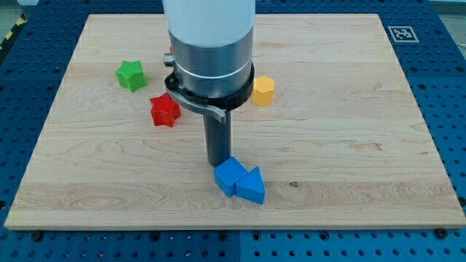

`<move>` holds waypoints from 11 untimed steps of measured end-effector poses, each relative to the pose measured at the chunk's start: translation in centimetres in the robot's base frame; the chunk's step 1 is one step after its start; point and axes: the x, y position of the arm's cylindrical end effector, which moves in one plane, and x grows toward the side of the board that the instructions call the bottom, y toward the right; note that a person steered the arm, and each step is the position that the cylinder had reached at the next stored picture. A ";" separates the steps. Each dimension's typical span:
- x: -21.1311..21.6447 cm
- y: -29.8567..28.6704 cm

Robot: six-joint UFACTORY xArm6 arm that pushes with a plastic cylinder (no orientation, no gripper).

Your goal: Move the red star towards the bottom left corner

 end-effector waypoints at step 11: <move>-7.7 -14.0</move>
